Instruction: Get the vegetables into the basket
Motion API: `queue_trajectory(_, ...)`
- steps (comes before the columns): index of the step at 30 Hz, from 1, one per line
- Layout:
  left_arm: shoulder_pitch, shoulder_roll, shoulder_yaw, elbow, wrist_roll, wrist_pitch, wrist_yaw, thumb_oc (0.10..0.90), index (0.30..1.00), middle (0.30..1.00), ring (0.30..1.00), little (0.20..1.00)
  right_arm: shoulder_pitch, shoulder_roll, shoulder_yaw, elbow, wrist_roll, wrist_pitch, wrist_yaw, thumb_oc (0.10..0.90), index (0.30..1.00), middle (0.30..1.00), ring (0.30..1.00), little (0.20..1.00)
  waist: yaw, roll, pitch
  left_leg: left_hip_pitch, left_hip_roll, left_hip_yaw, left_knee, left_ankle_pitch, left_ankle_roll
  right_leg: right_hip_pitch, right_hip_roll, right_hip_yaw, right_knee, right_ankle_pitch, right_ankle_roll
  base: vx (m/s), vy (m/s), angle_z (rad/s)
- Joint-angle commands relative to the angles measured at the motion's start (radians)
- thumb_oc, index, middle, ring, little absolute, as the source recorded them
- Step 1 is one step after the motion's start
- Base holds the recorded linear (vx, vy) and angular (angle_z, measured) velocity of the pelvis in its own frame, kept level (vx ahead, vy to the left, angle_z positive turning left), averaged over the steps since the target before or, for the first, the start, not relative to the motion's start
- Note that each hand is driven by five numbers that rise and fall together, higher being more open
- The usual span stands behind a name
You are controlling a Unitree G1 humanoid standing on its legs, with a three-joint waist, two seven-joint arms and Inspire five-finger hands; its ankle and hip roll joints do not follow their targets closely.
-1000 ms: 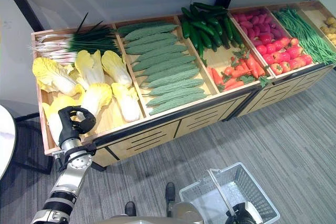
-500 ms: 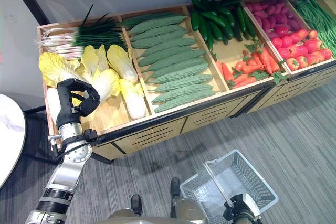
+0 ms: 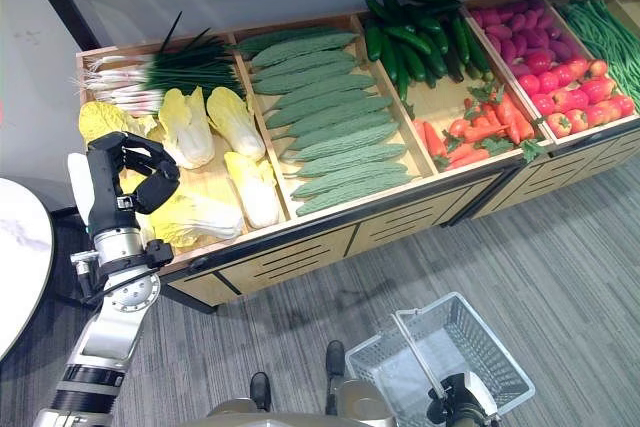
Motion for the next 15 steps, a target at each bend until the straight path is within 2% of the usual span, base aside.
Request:
queue_trajectory(1,-0.084,0.036,0.043,-0.039,0.048,-0.071,0.013,0.400,0.300,0.300,0.300,0.300,-0.016,-0.036,0.028,0.026,-0.016,-0.022,-0.025,0.400,0.300,0.300,0.300,0.300,-0.001,-0.043,-0.054,-0.035,0.065,-0.032,-0.001,0.005,-0.069,0.070,-0.099,0.026,0.006,-0.043,0.095,0.00,0.000,0.00)
queue_trajectory(2,-0.085,0.023,0.039,-0.038,0.026,-0.065,0.001,0.682,0.695,0.695,0.695,0.695,-0.019,-0.037,0.028,0.027,-0.017,-0.021,-0.026,0.400,0.300,0.300,0.300,0.300,-0.002,-0.043,-0.052,-0.038,0.065,-0.034,-0.001,0.006,-0.068,0.067,-0.099,0.024,0.006,-0.042,0.095,0.00,0.000,0.00)
queue_trajectory(3,-0.079,0.023,0.027,-0.048,0.006,-0.070,-0.033,0.900,1.000,1.000,1.000,1.000,-0.020,-0.039,0.024,0.023,-0.011,-0.021,-0.022,0.400,0.300,0.300,0.300,0.300,-0.002,-0.042,-0.049,-0.040,0.065,-0.033,-0.001,0.007,-0.067,0.065,-0.100,0.024,0.006,-0.041,0.095,0.00,0.000,0.00)
queue_trajectory(4,-0.065,0.057,0.012,-0.060,0.024,-0.071,-0.081,0.900,1.000,1.000,1.000,1.000,-0.022,-0.046,0.015,0.020,-0.003,-0.020,-0.018,0.400,0.300,0.300,0.300,0.300,-0.003,-0.039,-0.047,-0.040,0.065,-0.032,-0.001,0.007,-0.067,0.065,-0.100,0.025,0.006,-0.041,0.096,0.00,0.000,0.00)
queue_trajectory(6,-0.050,0.103,0.012,-0.059,0.052,-0.073,-0.109,0.900,1.000,1.000,1.000,1.000,-0.020,-0.049,0.012,0.011,0.001,-0.023,-0.013,0.400,0.300,0.300,0.300,0.300,-0.003,-0.037,-0.046,-0.038,0.065,-0.029,-0.001,0.006,-0.068,0.066,-0.100,0.027,0.006,-0.041,0.096,0.00,0.000,0.00)
queue_trajectory(7,-0.032,0.156,0.021,-0.055,0.094,-0.074,-0.128,0.900,1.000,1.000,1.000,1.000,-0.019,-0.056,0.011,0.000,-0.001,-0.028,-0.008,0.400,0.300,0.300,0.300,0.300,-0.003,-0.034,-0.045,-0.037,0.065,-0.027,-0.001,0.004,-0.069,0.066,-0.100,0.029,0.006,-0.042,0.097,0.01,0.022,-0.03)
queue_trajectory(13,0.013,0.276,0.033,-0.033,0.188,-0.077,-0.179,0.900,1.000,1.000,1.000,1.000,-0.019,-0.078,0.009,-0.022,-0.008,-0.035,0.009,0.400,0.300,0.300,0.300,0.300,-0.005,-0.023,-0.046,-0.033,0.066,-0.022,-0.001,0.004,-0.072,0.065,-0.101,0.033,0.006,-0.042,0.101,0.00,0.006,-0.01)
queue_trajectory(15,0.010,0.290,0.026,-0.024,0.204,-0.078,-0.184,0.900,1.000,1.000,1.000,1.000,-0.019,-0.080,0.008,-0.023,-0.009,-0.037,0.012,0.400,0.300,0.300,0.300,0.300,-0.005,-0.022,-0.047,-0.032,0.065,-0.022,-0.001,0.004,-0.072,0.065,-0.101,0.035,0.006,-0.042,0.101,0.00,0.000,0.00)
